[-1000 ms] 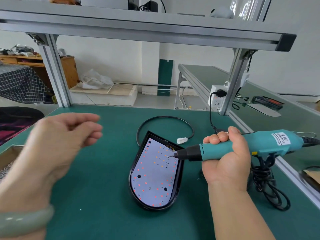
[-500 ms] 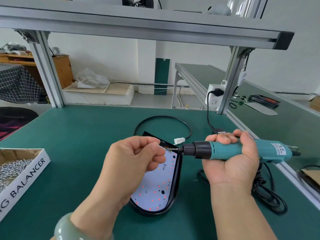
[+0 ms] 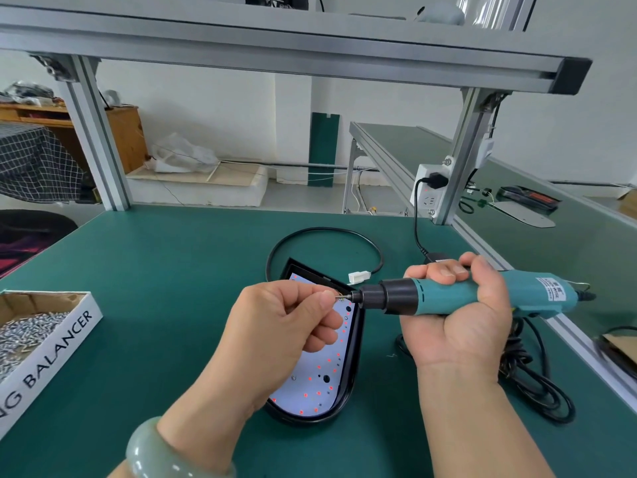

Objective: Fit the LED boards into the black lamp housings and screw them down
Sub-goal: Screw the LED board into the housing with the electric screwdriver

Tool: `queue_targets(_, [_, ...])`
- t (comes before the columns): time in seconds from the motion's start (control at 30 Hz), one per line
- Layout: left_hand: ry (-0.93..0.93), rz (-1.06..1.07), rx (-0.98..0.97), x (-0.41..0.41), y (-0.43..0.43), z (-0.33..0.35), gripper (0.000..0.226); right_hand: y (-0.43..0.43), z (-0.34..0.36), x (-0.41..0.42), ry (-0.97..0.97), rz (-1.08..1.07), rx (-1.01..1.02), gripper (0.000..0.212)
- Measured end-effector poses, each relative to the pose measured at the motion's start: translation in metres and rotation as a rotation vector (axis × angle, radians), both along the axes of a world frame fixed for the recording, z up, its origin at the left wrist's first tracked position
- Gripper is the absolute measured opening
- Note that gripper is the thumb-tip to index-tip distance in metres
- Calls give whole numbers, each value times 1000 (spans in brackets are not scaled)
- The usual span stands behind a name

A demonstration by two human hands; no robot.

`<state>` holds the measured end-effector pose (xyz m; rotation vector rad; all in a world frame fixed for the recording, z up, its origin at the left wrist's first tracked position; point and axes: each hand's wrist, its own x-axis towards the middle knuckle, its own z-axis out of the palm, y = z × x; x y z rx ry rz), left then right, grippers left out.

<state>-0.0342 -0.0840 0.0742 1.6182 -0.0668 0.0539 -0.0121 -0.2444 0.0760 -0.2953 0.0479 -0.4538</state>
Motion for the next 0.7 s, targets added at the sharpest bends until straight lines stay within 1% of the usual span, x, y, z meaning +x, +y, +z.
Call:
queue_targets(0.1, [-18,-3,-8,1,2,0,20,1,1,-1,-6,-2,-4,16])
queue_targets(0.2, [13,-42,-95,0,1,-1,23,0,1,-1,-18,-1,17,16])
queue_targets(0.3, [37,-81,-149,-2,-1,-1,20,-2,2,-1,-23,-3,20,15])
queue_targets(0.4, [3,-42,-92,-1,-2,-3,20,-2,1,-2,-24,-18,-6,16])
queue_targets(0.53, [-73,27,72,1,1,-3,24,2,0,-1,-18,-14,-43,18])
queue_targets(0.7, [-82,8,101,1,4,-2,20,6,-1,-1,-32,-11,-59,12])
